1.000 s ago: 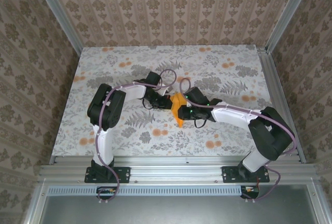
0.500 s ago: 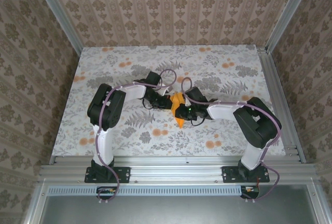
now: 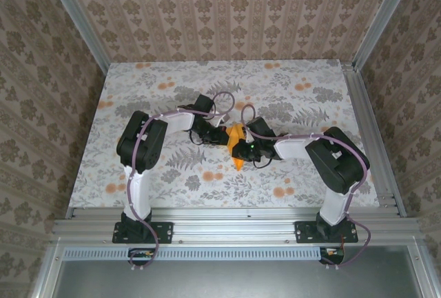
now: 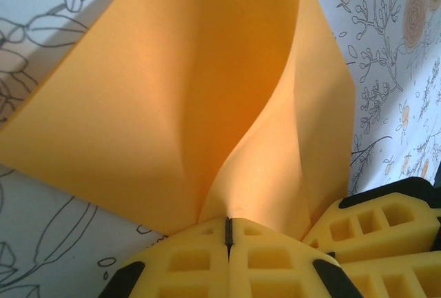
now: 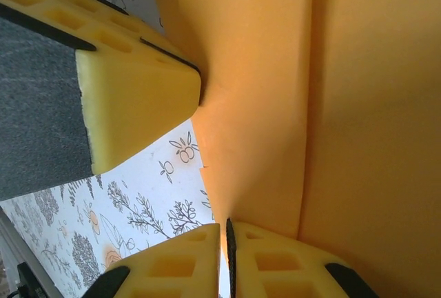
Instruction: Fold a paper plane with a square sheet of paper (pick it up from the middle)
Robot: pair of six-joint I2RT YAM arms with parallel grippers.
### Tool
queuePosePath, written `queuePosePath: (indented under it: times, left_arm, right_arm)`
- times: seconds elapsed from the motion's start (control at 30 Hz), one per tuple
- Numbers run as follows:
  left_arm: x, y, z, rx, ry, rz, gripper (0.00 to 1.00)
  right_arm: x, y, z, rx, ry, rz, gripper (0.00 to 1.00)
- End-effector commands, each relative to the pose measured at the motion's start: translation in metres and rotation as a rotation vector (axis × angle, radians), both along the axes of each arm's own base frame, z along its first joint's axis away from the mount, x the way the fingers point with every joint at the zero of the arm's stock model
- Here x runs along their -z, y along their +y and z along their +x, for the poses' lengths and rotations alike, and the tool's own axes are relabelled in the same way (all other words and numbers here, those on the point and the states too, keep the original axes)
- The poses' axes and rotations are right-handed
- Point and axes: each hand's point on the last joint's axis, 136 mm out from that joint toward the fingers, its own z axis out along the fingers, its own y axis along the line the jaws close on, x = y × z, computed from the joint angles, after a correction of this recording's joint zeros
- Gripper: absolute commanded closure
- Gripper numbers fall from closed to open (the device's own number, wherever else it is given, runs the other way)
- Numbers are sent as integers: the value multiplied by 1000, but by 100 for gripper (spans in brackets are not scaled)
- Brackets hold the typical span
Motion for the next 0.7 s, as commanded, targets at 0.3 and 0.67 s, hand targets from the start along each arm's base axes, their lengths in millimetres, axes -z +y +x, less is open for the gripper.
queuePosePath:
  times: [0.3,0.67]
  left_arm:
    - [47,22,-14,1,62,137,100]
    - [49,22,-16,-2,65,134,100]
  right_arm:
    - [9,7,0,12,41,59,83]
    - [0,10,3,16,23,102,83]
